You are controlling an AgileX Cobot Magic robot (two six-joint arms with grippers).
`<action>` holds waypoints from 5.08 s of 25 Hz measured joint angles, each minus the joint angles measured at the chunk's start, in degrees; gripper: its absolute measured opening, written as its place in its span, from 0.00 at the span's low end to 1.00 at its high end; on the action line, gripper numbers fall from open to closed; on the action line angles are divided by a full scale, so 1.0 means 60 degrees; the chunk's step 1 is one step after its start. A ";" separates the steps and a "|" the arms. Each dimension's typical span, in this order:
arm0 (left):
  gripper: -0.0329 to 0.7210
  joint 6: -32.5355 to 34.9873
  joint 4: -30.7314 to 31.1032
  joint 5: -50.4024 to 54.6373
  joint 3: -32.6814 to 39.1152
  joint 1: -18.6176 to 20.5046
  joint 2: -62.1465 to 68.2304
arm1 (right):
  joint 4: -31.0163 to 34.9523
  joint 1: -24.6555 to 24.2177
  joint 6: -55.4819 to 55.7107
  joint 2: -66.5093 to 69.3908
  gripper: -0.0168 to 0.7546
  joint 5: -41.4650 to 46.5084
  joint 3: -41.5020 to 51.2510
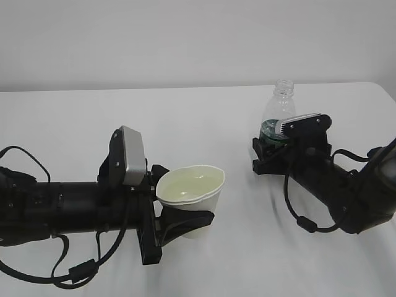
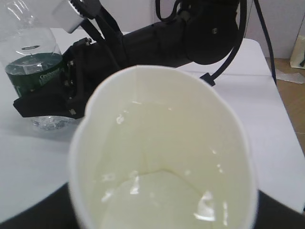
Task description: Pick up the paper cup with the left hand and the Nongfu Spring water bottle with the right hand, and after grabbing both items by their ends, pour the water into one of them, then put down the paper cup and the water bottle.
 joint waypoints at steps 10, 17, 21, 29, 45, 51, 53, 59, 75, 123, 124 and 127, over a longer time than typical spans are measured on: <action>0.59 0.0000 0.0000 0.0000 0.0000 0.0000 0.0000 | 0.0000 0.0000 -0.0003 0.0000 0.75 -0.0138 0.0020; 0.59 0.0000 -0.0049 0.0000 0.0000 0.0000 0.0000 | -0.0017 0.0000 0.0005 -0.0109 0.75 -0.0200 0.0333; 0.59 0.0000 -0.0130 0.0000 0.0000 0.0000 0.0000 | -0.0017 0.0000 0.0005 -0.0442 0.75 -0.0200 0.0610; 0.59 0.0000 -0.0273 0.0000 0.0000 0.0000 0.0000 | -0.0017 0.0000 0.0020 -0.0923 0.75 -0.0390 0.1421; 0.59 0.0374 -0.1329 -0.0073 0.0000 0.0000 0.0000 | -0.0035 0.0000 0.0239 -0.1653 0.76 -0.0846 0.2847; 0.59 0.0657 -0.2004 -0.0073 0.0000 0.0000 0.0000 | -0.0035 0.0000 0.0330 -0.1669 0.76 -0.0850 0.2924; 0.59 0.0766 -0.2308 -0.0073 0.0000 0.0000 0.0000 | -0.0035 0.0000 0.0330 -0.1669 0.76 -0.0850 0.2924; 0.59 0.1045 -0.3237 -0.0073 0.0000 0.0000 0.0000 | -0.0035 0.0000 0.0337 -0.1669 0.76 -0.0850 0.2924; 0.59 0.1591 -0.4844 -0.0073 0.0000 0.0000 0.0000 | -0.0035 0.0000 0.0352 -0.1669 0.76 -0.0850 0.2924; 0.59 0.1824 -0.5909 -0.0073 0.0000 0.2952 0.0000 | -0.0035 0.0000 0.0417 -0.1669 0.76 -0.0850 0.2931; 0.59 0.1824 -0.5972 -0.0073 0.0000 0.2993 0.0000 | -0.0035 0.0000 0.0417 -0.1669 0.76 -0.0850 0.2931; 0.59 0.1845 -0.6144 -0.0073 0.0000 0.3073 0.0000 | -0.0035 0.0000 0.0417 -0.1669 0.76 -0.0850 0.2931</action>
